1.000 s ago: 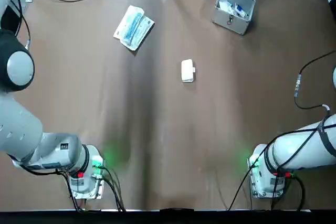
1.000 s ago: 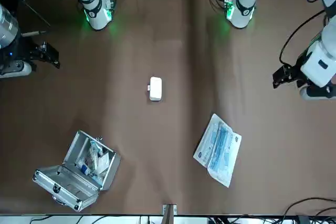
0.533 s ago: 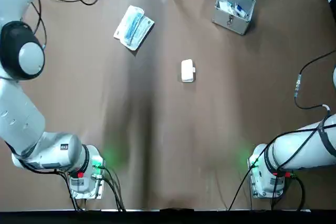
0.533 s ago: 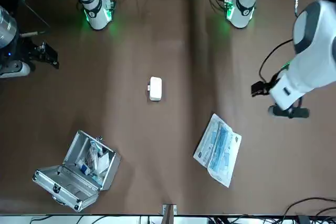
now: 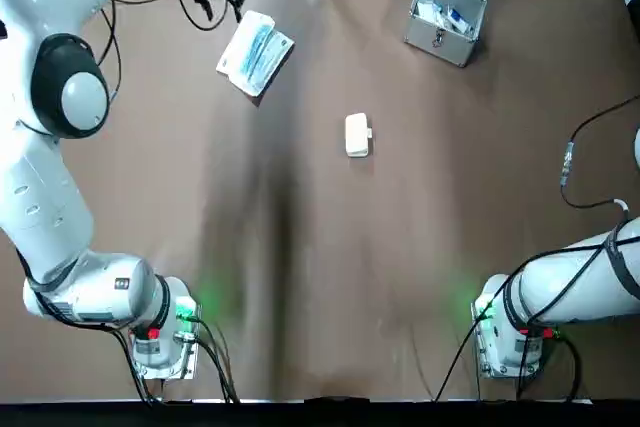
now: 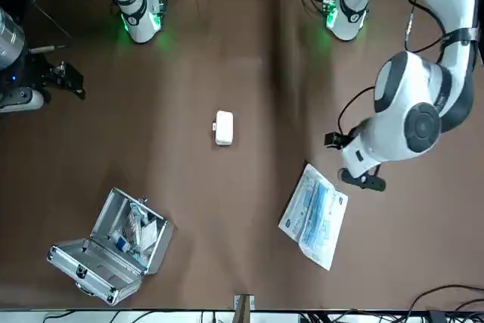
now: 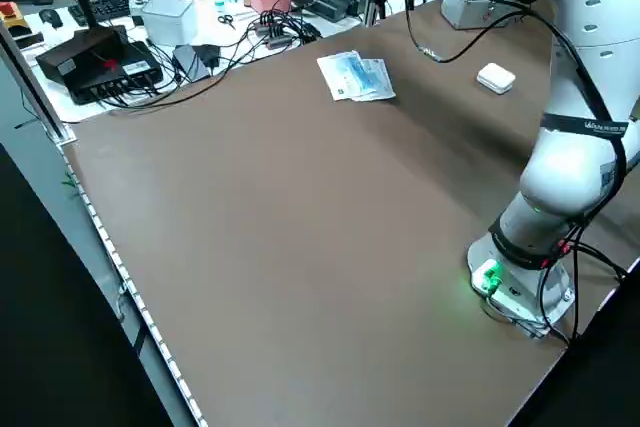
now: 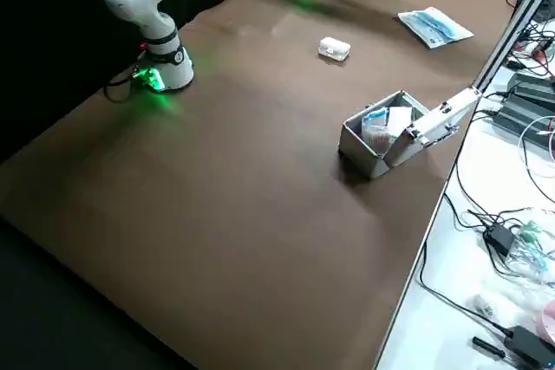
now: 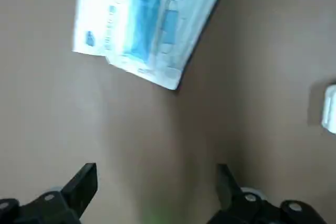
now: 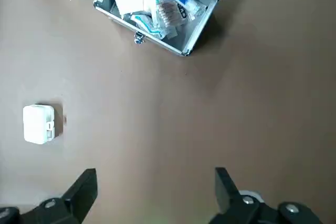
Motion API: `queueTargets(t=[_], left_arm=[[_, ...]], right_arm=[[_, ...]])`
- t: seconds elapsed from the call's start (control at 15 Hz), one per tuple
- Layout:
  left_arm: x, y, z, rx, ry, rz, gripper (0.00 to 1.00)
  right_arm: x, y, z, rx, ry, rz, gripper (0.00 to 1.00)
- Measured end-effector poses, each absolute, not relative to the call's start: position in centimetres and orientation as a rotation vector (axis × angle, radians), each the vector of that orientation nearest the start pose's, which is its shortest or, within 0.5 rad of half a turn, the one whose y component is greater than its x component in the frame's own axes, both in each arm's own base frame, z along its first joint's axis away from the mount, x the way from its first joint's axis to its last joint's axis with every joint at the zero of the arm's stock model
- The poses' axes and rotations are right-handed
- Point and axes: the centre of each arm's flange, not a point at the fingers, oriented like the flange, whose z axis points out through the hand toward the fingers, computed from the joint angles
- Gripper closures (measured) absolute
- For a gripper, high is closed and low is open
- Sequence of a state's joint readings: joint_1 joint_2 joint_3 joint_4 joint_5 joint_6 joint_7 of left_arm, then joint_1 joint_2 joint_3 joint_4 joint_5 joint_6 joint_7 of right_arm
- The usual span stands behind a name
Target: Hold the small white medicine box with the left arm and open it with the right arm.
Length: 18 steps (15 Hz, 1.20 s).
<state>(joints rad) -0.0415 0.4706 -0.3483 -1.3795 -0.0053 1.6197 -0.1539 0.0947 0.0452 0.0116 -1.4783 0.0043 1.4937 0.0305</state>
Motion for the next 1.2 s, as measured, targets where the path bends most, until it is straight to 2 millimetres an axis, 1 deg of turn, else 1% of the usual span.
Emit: queueTargets(t=[0.2, 0.4, 0.53, 0.73, 0.8, 0.93, 1.07, 1.2], left_arm=[[62.3, -24.6, 43.2, -3.324, 0.363, 0.51, 0.0], [62.2, -26.1, 41.5, -3.458, 0.359, 0.666, 0.0], [62.3, -27.1, 40.6, -3.501, 0.447, 0.683, 0.0], [62.4, -28.6, 40.1, -3.54, 0.655, 0.607, 0.0], [62.7, -29.0, 39.5, -3.564, 0.841, 0.544, 0.0], [63.4, -29.0, 38.5, -3.589, 0.987, 0.47, 0.0], [64.2, -28.8, 37.1, -3.605, 1.124, 0.391, 0.0], [64.8, -28.5, 35.8, -3.59, 1.272, 0.298, 0.0]], right_arm=[[55.8, 6.0, 63.6, -3.136, -0.119, 0.047, 0.01], [55.8, 6.0, 63.6, -3.136, -0.119, 0.047, 0.01], [55.8, 6.0, 63.6, -3.136, -0.119, 0.047, 0.01], [55.8, 6.0, 63.6, -3.136, -0.119, 0.047, 0.01], [55.8, 6.0, 63.6, -3.136, -0.119, 0.047, 0.01], [55.8, 6.0, 63.6, -3.136, -0.119, 0.047, 0.01], [55.8, 6.0, 63.6, -3.136, -0.119, 0.045, 0.01], [55.8, 6.0, 63.6, -3.136, -0.12, 0.044, 0.01]])
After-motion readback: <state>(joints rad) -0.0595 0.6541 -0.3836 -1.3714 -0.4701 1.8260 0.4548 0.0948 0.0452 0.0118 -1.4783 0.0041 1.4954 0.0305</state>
